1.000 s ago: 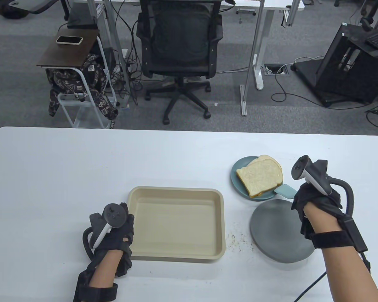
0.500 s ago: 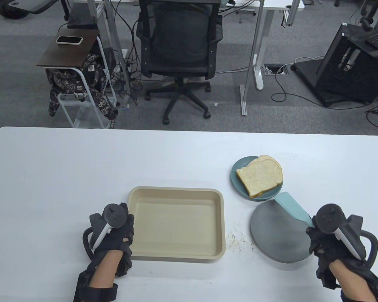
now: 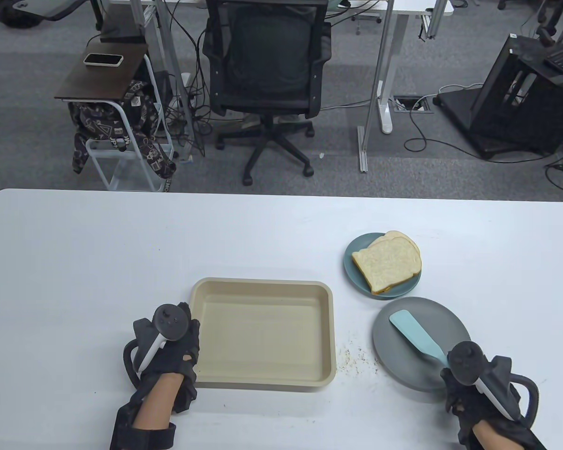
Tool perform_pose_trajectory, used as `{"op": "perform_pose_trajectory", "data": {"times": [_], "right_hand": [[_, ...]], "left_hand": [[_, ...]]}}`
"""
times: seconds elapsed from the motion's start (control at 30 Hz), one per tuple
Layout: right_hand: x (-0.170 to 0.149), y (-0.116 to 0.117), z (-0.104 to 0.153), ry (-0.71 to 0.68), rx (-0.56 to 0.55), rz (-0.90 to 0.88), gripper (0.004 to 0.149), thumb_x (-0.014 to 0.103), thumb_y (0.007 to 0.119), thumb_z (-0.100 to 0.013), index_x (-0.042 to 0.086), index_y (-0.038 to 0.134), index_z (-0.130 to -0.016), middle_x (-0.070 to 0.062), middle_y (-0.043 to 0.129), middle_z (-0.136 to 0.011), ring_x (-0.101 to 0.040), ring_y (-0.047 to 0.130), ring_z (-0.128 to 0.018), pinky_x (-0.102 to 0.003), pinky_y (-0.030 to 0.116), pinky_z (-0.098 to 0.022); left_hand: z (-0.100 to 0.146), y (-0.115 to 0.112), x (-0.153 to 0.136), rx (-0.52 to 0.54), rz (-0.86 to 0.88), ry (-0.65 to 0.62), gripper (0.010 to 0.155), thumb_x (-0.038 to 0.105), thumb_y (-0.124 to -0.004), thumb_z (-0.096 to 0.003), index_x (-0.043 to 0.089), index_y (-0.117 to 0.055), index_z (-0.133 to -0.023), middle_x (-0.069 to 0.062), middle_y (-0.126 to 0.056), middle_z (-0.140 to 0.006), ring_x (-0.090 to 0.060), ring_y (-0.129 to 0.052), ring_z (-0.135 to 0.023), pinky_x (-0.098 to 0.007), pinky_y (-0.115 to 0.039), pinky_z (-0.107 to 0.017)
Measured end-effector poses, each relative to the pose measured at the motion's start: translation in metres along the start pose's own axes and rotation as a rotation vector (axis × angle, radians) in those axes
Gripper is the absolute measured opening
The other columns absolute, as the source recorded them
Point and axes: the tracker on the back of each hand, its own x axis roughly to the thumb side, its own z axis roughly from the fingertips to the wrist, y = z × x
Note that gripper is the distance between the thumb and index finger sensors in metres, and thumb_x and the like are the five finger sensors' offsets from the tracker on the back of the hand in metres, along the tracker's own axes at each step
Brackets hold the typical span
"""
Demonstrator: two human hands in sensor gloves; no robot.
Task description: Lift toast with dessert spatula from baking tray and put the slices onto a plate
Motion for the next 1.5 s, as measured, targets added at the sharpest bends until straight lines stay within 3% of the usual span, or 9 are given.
{"op": "perform_pose_trajectory", "data": {"times": [0.2,0.47,0.83,1.0,1.2,1.33,1.5], "right_hand": [[0.007,0.009,0.000,0.020,-0.045,0.098,0.050,0.041,0.087,-0.038,0.020,0.086,-0.084,-0.013,0.092,-0.072,-0.030,0.106,-0.043,-0.047,0.096,-0.027],[0.014,0.018,-0.001,0.024,-0.022,0.142,0.051,0.039,0.090,-0.037,0.016,0.088,-0.082,-0.013,0.093,-0.074,-0.033,0.108,-0.047,-0.051,0.095,-0.032],[0.017,0.025,-0.001,0.008,0.085,0.143,0.055,0.037,0.079,-0.042,0.012,0.079,-0.090,-0.019,0.082,-0.083,-0.039,0.099,-0.056,-0.056,0.088,-0.038],[0.026,0.017,0.005,0.045,0.102,0.105,0.059,0.038,0.076,-0.043,0.014,0.069,-0.096,-0.023,0.077,-0.088,-0.044,0.093,-0.063,-0.061,0.083,-0.044],[0.080,-0.016,0.028,-0.002,-0.144,0.141,0.062,0.042,0.076,-0.043,0.016,0.067,-0.098,-0.023,0.075,-0.093,-0.048,0.088,-0.072,-0.069,0.070,-0.056],[0.122,-0.036,0.039,-0.091,-0.239,0.065,0.064,0.046,0.074,-0.044,0.018,0.063,-0.100,-0.021,0.071,-0.097,-0.047,0.083,-0.078,-0.069,0.067,-0.059],[0.169,-0.050,0.045,-0.247,-0.417,-0.064,0.067,0.051,0.071,-0.043,0.020,0.059,-0.101,-0.019,0.067,-0.100,-0.047,0.079,-0.084,-0.068,0.066,-0.062]], "left_hand": [[0.000,0.000,0.000,0.001,0.006,0.000,0.062,0.047,-0.059,-0.0614,0.017,-0.045,-0.114,0.004,-0.090,-0.061,-0.015,-0.094,-0.026,-0.046,-0.081,-0.054],[0.000,-0.001,-0.001,0.006,0.011,0.001,0.062,0.047,-0.059,-0.0614,0.017,-0.046,-0.114,0.004,-0.090,-0.062,-0.015,-0.095,-0.026,-0.046,-0.080,-0.054],[0.001,0.001,-0.004,0.013,0.040,0.008,0.062,0.048,-0.061,-0.0608,0.017,-0.048,-0.113,0.002,-0.091,-0.063,-0.016,-0.096,-0.027,-0.046,-0.081,-0.054],[0.005,0.008,-0.007,-0.014,0.131,0.014,0.063,0.047,-0.063,-0.0602,0.019,-0.045,-0.114,-0.005,-0.091,-0.073,-0.024,-0.101,-0.041,-0.054,-0.076,-0.060],[0.023,0.033,0.003,0.098,0.042,-0.005,0.067,0.052,-0.062,-0.0604,0.024,-0.038,-0.117,-0.009,-0.080,-0.099,-0.036,-0.092,-0.079,-0.064,-0.064,-0.068],[0.044,0.046,0.014,0.216,0.058,-0.093,0.068,0.055,-0.062,-0.0600,0.025,-0.040,-0.117,-0.009,-0.075,-0.107,-0.039,-0.085,-0.090,-0.065,-0.062,-0.070],[0.068,0.055,0.031,0.373,0.131,-0.293,0.069,0.059,-0.063,-0.0589,0.026,-0.044,-0.116,-0.007,-0.070,-0.112,-0.040,-0.077,-0.100,-0.068,-0.057,-0.073]]}}
